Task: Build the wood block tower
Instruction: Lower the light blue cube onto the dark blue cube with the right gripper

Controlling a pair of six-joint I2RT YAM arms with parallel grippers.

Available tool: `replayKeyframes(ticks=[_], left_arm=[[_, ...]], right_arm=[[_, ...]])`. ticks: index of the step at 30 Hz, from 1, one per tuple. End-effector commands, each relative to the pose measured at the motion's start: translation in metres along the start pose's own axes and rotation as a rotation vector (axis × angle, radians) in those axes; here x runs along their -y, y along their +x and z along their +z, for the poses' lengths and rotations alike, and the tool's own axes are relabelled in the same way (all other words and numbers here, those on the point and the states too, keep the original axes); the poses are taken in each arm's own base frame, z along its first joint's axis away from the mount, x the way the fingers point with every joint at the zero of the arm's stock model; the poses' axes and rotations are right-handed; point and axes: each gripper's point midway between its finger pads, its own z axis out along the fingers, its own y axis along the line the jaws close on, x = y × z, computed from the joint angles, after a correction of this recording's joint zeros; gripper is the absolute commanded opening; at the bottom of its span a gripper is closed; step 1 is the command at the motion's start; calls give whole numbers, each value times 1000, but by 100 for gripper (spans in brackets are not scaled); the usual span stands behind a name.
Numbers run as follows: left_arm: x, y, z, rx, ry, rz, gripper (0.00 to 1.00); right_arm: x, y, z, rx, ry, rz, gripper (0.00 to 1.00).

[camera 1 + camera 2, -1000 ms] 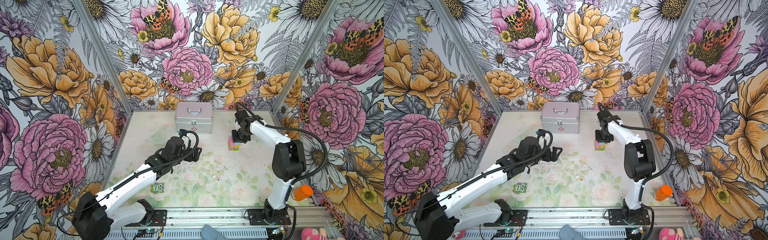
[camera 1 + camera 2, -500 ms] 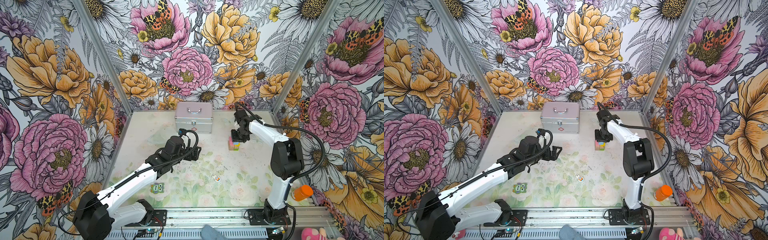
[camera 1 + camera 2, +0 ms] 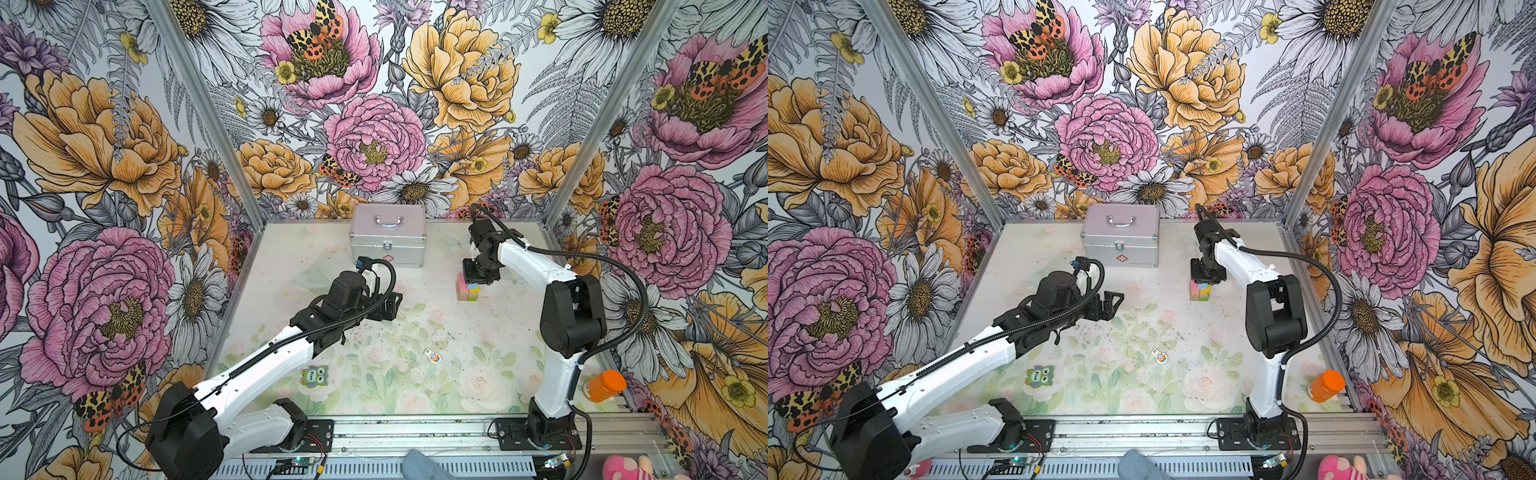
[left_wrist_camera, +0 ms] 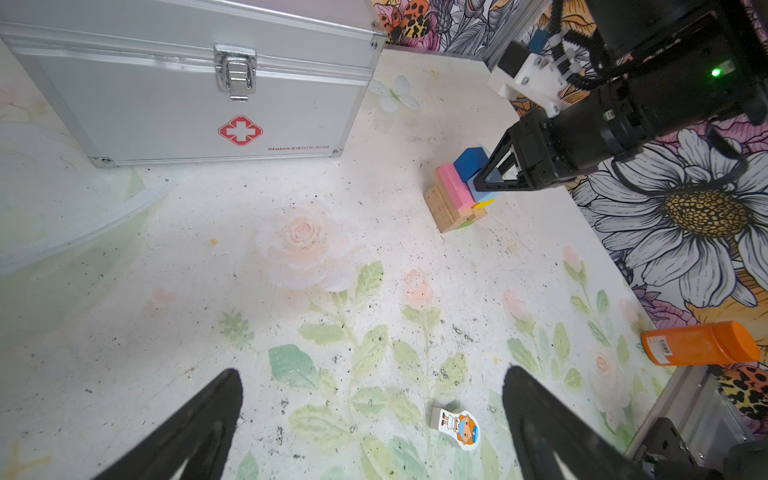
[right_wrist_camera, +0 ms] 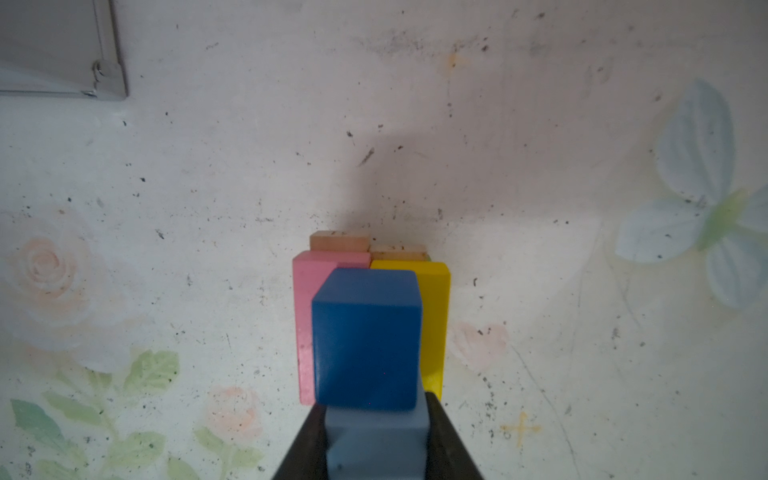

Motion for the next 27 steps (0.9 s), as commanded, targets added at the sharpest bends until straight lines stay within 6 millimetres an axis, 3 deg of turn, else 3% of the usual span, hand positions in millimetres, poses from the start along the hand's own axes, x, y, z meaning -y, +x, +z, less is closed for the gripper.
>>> replayKeyframes(ticks=[1, 9, 18, 27], left_arm=[[1, -4, 0, 23, 22, -10, 99], [0, -4, 1, 22, 25, -13, 99], [0, -1, 1, 15, 33, -15, 99], [1, 0, 1, 10, 43, -9, 99]], right_arm=[[0, -9, -1, 13, -7, 6, 30], [0, -8, 2, 2, -9, 8, 32], [-1, -7, 0, 3, -18, 25, 42], [0, -9, -18, 43, -16, 27, 48]])
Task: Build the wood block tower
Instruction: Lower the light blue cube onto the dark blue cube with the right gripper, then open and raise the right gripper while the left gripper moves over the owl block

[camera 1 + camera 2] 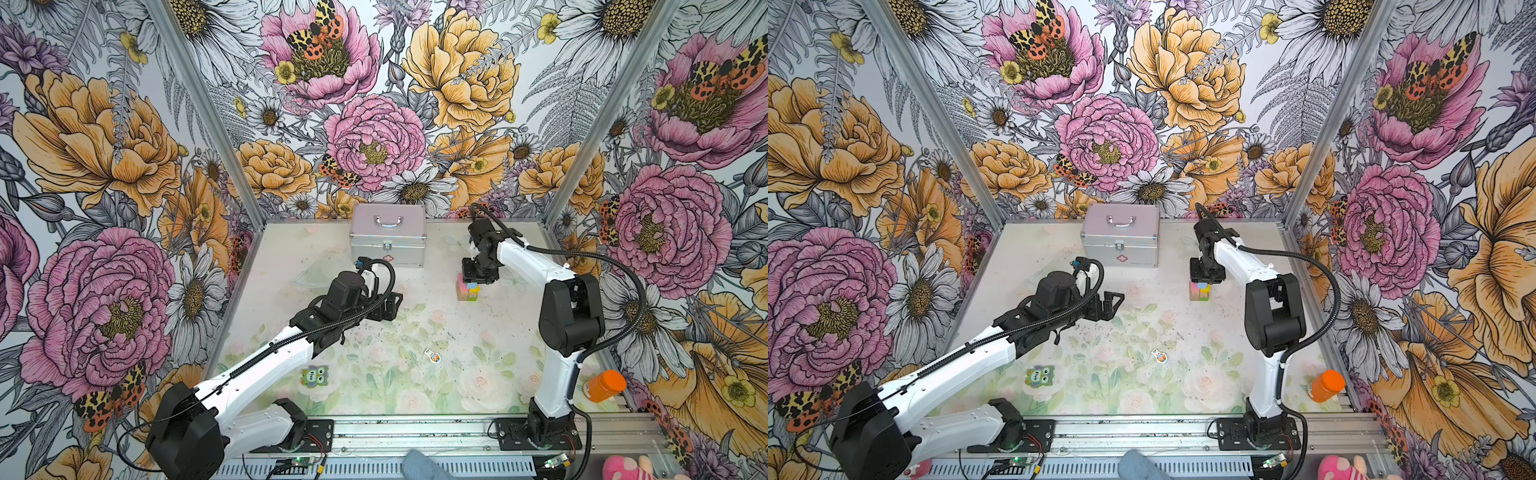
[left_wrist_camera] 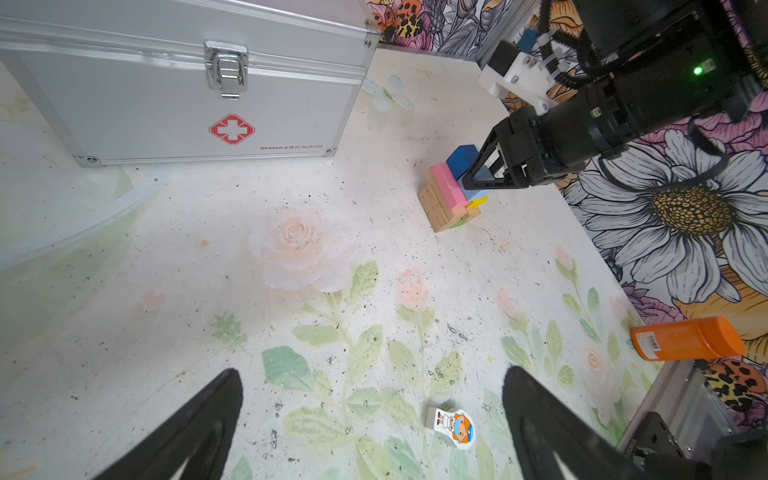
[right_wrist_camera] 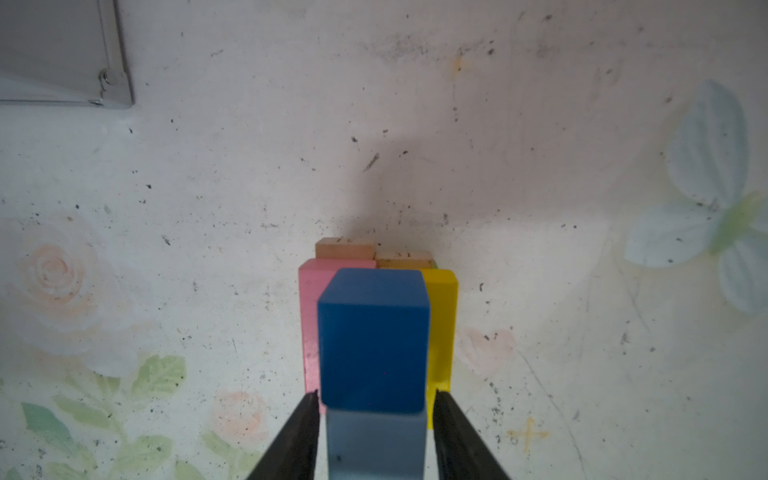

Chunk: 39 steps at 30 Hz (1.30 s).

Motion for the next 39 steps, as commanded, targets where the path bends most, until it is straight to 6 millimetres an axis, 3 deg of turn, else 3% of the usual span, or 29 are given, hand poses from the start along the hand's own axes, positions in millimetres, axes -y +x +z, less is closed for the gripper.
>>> replayKeyframes(ticks=[1, 8, 16, 26, 39], left_arm=[[1, -1, -1, 12, 22, -2, 99], [0, -2, -11, 28, 22, -14, 99], [9, -2, -40, 79, 68, -52, 99], [38, 10, -86, 120, 79, 12, 99], [51, 20, -105, 144, 73, 13, 99]], right_arm=[[1, -7, -23, 53, -5, 10, 49], [2, -3, -62, 136, -14, 14, 56], [-1, 13, -103, 208, -61, 19, 57], [-21, 45, -121, 234, -105, -21, 58], [-22, 74, -133, 253, -125, -37, 57]])
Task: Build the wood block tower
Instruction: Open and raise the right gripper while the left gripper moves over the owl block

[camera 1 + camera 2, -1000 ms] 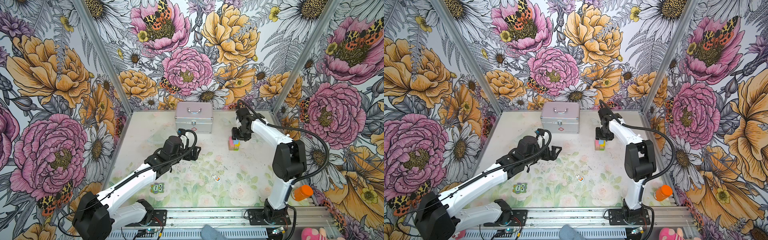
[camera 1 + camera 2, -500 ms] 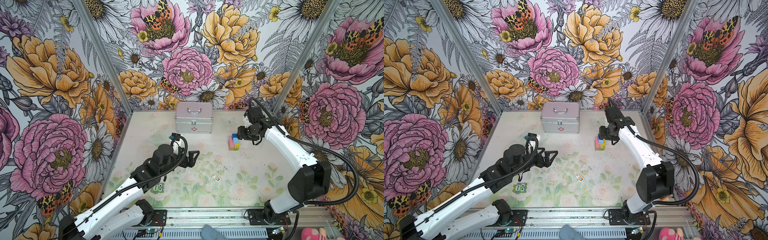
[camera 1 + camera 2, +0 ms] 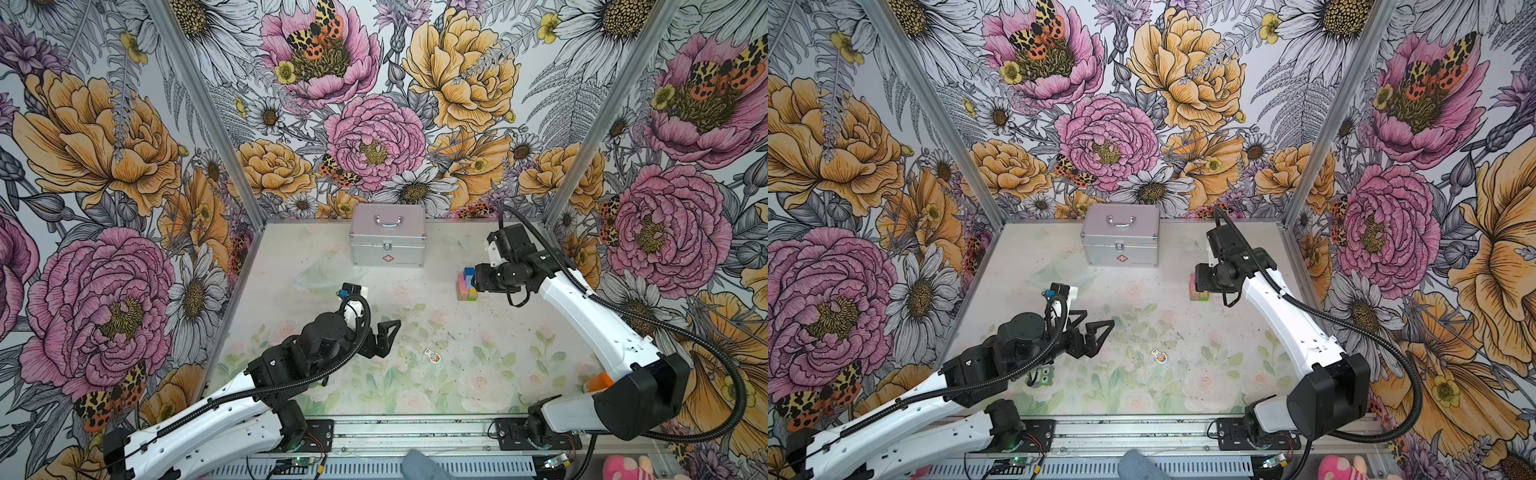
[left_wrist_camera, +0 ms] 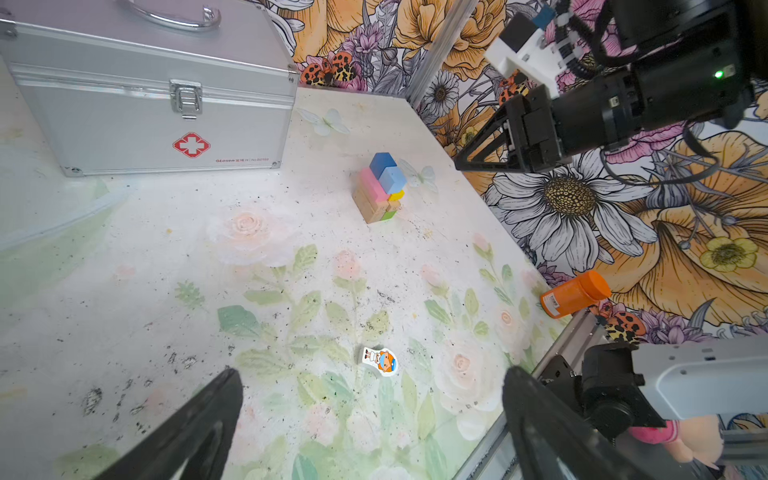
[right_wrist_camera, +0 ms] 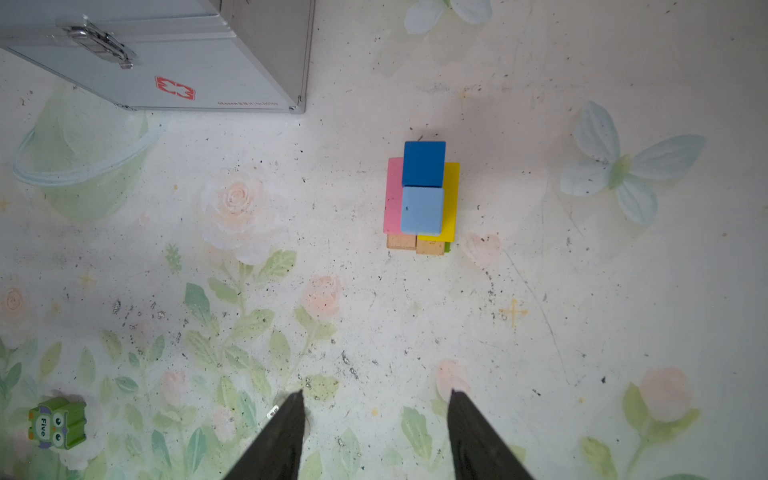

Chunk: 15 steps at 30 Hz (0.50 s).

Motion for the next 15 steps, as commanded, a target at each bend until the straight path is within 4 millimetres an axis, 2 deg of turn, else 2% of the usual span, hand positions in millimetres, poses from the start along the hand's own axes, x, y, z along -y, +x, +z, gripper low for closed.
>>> replayKeyframes(ticks=[1, 9, 15], left_arm=[[-5, -3, -6, 24, -51, -14, 99], [-13, -1, -5, 5, -122, -10, 99], [-32, 9, -5, -42, -241, -30, 99]], right_arm=[[-2, 7, -6, 9, -15, 8, 57], [0, 19, -3, -6, -20, -4, 58], [-4, 21, 1, -10, -48, -11, 58]])
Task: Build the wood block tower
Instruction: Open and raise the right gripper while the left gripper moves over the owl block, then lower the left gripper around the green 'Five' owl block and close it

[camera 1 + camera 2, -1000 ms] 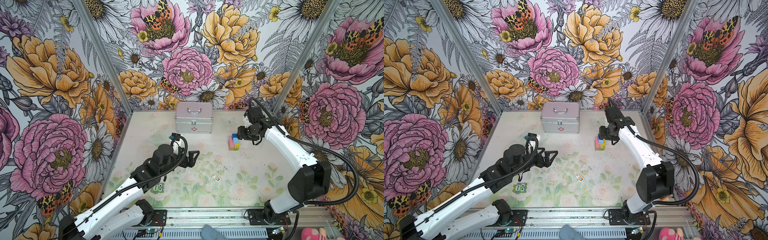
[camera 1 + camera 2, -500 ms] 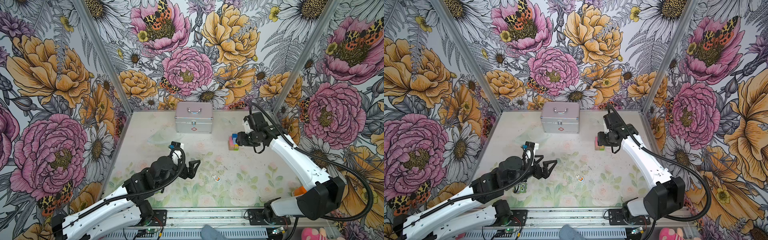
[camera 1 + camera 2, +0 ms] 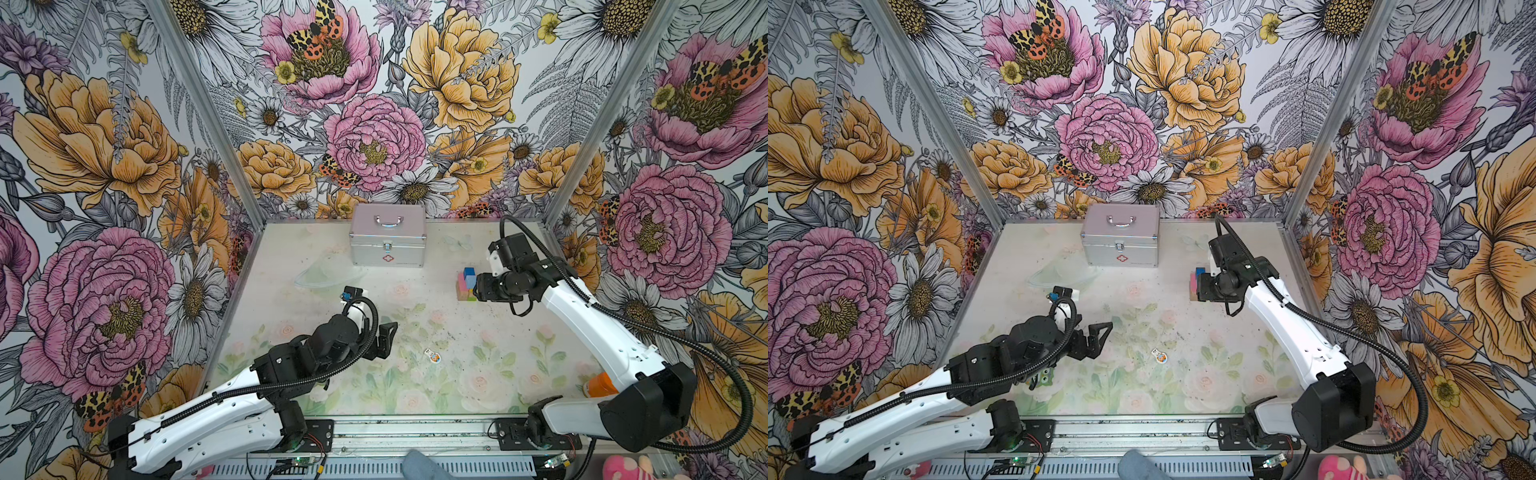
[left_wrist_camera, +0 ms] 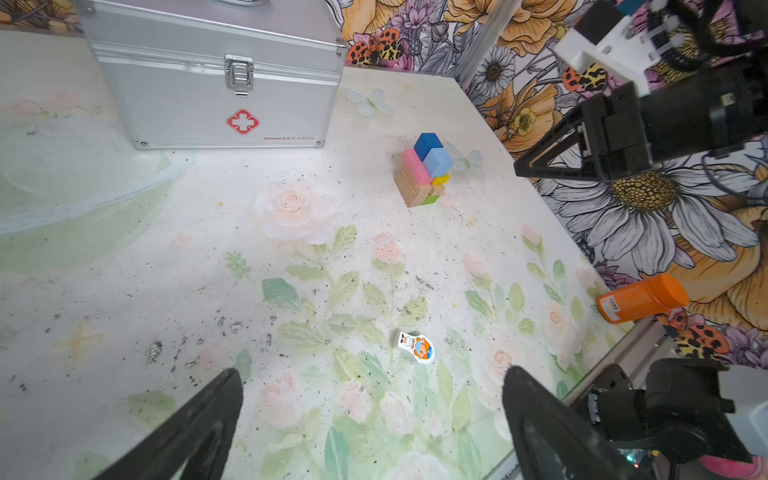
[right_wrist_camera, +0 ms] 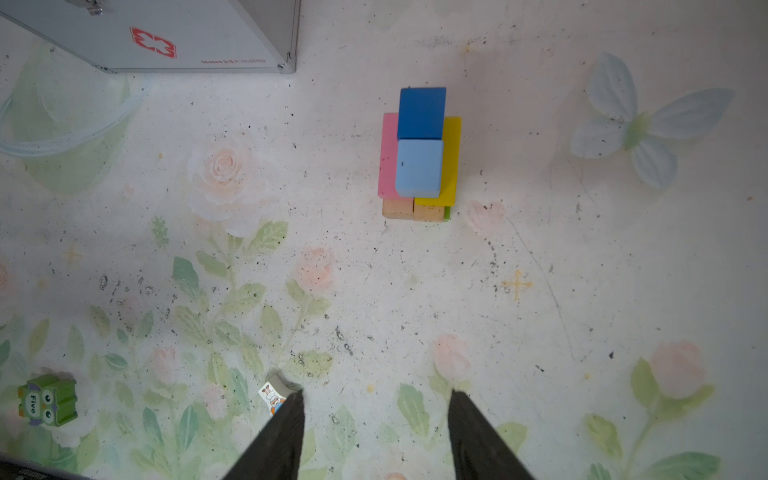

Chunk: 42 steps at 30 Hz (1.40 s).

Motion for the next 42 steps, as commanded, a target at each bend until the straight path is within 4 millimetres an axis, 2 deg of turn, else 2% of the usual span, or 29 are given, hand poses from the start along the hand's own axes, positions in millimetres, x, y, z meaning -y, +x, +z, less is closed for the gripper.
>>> replayKeyframes(ticks=[1, 6, 9, 12, 18, 20, 23, 29, 36, 42], left_arm=[[-22, 3, -5, -9, -119, -52, 99], [-80, 34, -13, -60, -358, -237, 99], [-102, 51, -17, -71, -409, -371, 99], [-112, 62, -21, -59, -414, -464, 98], [-136, 76, -28, -81, -501, -550, 99], [-140, 82, -26, -108, -523, -580, 99], [-146, 93, -22, -159, -558, -620, 99], [-162, 120, -16, -216, -658, -674, 99], [-175, 142, -23, -156, -705, -768, 98], [-183, 157, -31, -191, -777, -778, 98]], right_arm=[[-10, -3, -4, 34, -46, -14, 58], [-19, -3, -1, 47, -100, -15, 60], [-24, -2, 1, 61, -127, -22, 69], [-29, 2, 5, 64, -166, -35, 78], [-44, 19, 15, 34, -258, -73, 87], [-50, 25, 16, 36, -293, -80, 99], [-56, 33, 15, 32, -324, -99, 100], [-64, 35, 7, 52, -368, -100, 100], [-65, 37, 8, 53, -377, -103, 99], [-66, 36, 9, 50, -382, -101, 100]])
